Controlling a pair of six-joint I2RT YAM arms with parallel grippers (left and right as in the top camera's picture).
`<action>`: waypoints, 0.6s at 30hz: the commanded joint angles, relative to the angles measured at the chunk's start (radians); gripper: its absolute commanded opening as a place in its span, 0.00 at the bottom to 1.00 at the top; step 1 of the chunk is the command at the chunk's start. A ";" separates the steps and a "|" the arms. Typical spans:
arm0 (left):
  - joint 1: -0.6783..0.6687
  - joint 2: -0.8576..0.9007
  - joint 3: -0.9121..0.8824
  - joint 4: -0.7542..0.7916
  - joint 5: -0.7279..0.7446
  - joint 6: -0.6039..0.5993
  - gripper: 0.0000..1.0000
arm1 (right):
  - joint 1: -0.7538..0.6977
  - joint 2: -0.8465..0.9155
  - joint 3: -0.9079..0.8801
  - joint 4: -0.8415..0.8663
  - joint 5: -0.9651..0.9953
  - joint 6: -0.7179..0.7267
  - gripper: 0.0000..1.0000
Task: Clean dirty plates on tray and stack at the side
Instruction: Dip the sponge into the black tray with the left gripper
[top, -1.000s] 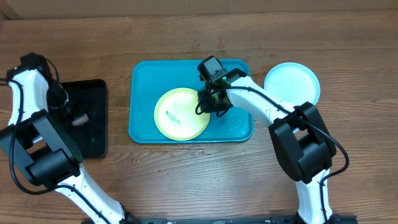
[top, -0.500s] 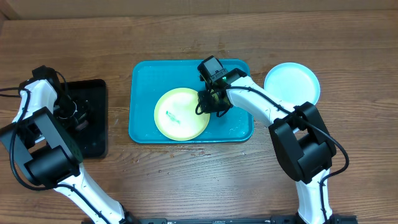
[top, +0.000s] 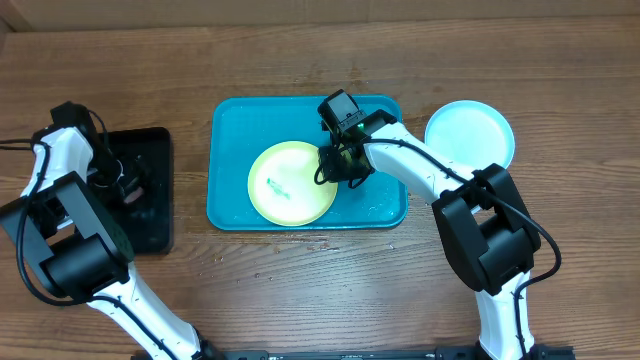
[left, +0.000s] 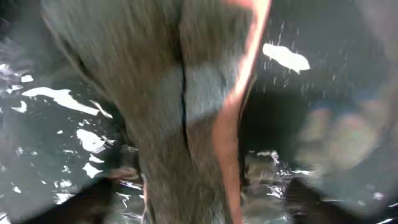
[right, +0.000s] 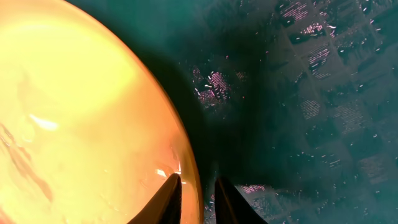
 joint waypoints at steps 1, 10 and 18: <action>0.007 0.005 -0.017 0.039 -0.095 0.004 1.00 | 0.000 0.007 -0.005 0.001 0.000 -0.003 0.20; 0.007 0.009 -0.017 0.110 -0.095 0.003 0.04 | 0.000 0.007 -0.005 0.002 0.000 -0.003 0.20; 0.007 0.009 -0.017 0.138 -0.092 0.003 1.00 | 0.000 0.007 -0.005 0.008 0.000 -0.003 0.20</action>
